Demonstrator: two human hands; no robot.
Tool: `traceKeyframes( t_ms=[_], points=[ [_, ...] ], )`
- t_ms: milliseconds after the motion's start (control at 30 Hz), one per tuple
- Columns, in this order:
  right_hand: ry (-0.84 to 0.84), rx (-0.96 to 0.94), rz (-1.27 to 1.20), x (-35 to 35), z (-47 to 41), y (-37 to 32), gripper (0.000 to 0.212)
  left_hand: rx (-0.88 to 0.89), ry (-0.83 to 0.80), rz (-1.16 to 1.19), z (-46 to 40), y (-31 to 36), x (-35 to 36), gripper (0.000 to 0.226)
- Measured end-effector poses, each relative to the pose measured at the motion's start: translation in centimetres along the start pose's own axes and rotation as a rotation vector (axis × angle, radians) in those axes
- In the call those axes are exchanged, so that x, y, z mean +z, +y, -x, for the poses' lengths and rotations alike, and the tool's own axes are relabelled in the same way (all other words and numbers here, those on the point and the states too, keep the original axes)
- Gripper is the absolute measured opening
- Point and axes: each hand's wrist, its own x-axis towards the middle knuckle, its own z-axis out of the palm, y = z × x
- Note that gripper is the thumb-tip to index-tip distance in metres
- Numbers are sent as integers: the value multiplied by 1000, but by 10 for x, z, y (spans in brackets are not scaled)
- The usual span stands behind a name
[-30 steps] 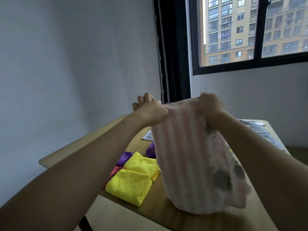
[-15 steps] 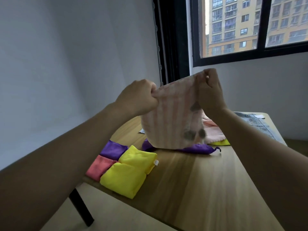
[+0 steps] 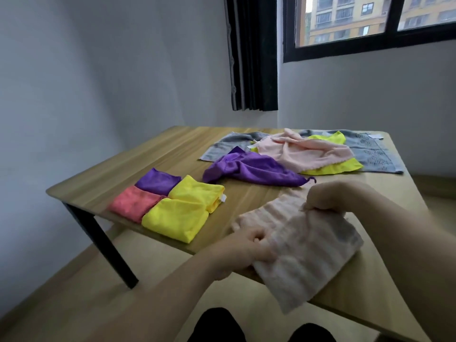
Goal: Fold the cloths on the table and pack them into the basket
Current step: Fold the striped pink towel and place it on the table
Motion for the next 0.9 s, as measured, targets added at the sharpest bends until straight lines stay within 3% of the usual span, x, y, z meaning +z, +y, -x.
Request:
traceKeyframes(
  t_ms=[67,133,233,400,500,633,900],
  points=[
    [118,-31,-5,1,-12,6,46,86,150,14,0,1,-1,29],
    [245,-72,-88,-2,-19,7,32,161,322,-41,-8,5,-6,19],
    [420,-147,-277,-2,-29,0,31,113,525,-159,-27,5,-15,11],
    [559,-247,-323,17,-54,-15,19,26,696,-414,-49,-4,-15,14],
    [617,-219,-201,38,-69,-24,20,45,737,-493,-57,-9,-8,18],
    [729,-161,-37,61,-86,-22,24,74,790,-769,-62,-23,2,44],
    [843,-238,4,66,-92,-20,16,-8,763,-676,-71,-38,-7,30]
  ],
)
